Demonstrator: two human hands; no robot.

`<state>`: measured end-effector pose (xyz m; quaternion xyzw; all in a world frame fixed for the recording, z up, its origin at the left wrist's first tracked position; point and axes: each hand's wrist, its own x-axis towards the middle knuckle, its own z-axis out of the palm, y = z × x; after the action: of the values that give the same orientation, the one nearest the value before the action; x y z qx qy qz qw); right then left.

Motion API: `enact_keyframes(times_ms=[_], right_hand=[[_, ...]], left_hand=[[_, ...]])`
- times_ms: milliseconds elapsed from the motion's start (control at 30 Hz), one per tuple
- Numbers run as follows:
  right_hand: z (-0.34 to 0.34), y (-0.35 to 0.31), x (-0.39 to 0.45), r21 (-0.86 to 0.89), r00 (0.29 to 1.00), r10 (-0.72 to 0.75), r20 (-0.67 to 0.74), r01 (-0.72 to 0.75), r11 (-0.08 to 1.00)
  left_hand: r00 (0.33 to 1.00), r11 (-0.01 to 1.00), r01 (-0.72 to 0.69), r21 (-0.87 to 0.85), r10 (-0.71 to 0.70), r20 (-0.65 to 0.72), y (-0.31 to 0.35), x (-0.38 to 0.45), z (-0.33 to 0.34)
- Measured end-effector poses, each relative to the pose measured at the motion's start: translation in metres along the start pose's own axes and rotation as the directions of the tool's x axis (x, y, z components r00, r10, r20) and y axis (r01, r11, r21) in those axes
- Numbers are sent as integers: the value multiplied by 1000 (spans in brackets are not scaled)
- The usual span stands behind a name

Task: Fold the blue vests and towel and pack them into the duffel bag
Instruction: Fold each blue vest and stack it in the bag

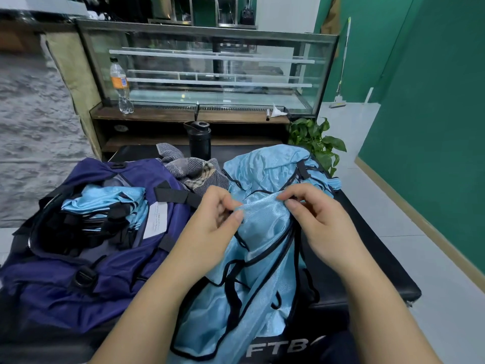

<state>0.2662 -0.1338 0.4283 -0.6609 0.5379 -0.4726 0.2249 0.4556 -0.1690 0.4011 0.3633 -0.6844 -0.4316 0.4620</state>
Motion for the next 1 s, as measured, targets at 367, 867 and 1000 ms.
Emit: enact_keyframes(times_ms=[367,867,1000], right_hand=[[3,3,1,-16,998,65,5,-65,998],[-2,0,3,-61,995,100,2,-99,993],[-5,-7,1,-72,997,77,3,-76,994]], left_hand=[[997,920,-69,386,77,-7,1,-3,0],[991,900,-134,415,118,64,13,-4,4],[988,905,-146,400,151,19,18,-4,6]])
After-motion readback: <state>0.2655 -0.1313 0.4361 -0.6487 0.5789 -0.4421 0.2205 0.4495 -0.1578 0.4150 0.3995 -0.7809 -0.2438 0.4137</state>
